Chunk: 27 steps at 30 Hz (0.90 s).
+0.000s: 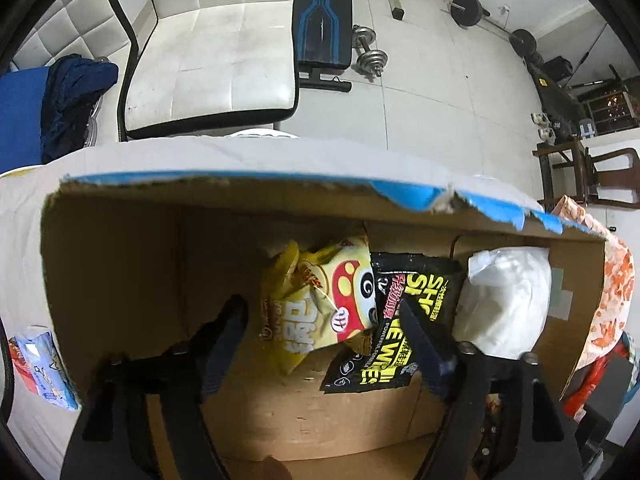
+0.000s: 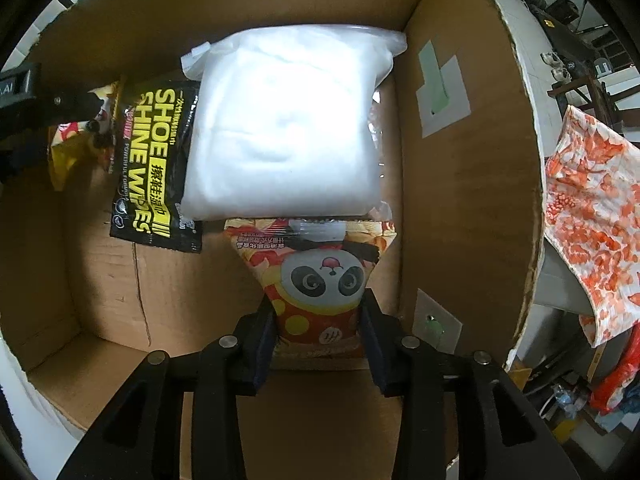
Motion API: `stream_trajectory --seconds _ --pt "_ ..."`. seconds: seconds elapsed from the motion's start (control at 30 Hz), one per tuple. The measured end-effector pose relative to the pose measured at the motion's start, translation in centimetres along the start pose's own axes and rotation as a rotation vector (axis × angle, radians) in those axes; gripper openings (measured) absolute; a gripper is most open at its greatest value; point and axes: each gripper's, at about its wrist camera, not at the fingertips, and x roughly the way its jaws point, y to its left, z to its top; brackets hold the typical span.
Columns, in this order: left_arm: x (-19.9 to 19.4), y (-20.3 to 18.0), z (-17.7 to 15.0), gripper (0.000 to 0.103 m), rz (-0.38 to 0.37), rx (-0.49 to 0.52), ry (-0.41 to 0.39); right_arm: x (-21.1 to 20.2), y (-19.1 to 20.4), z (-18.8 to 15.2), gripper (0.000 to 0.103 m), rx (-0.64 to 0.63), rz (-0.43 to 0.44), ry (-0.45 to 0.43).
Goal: Organize soft objects
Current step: 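Open both tools and withdraw them from the box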
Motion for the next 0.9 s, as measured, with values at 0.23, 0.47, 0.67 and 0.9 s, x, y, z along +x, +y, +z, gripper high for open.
stream_trajectory --seconds 0.23,0.47,0.67,0.9 --pt "-1.7 -0.5 -0.6 0.094 0.003 0.036 -0.033 -1.6 0.4 -0.6 0.066 0.004 0.015 -0.021" --pt "-4.6 -0.3 -2.7 0.097 0.012 0.074 -0.106 -3.8 1.4 -0.9 0.096 0.042 0.066 -0.082" --pt "-7.6 -0.2 -6.2 0.097 0.015 0.117 -0.186 -6.6 2.6 -3.2 0.099 0.038 0.062 -0.169" --pt "-10.5 -0.8 -11.4 0.097 0.045 0.163 -0.252 -10.2 2.4 -7.2 0.099 0.026 0.037 -0.277"
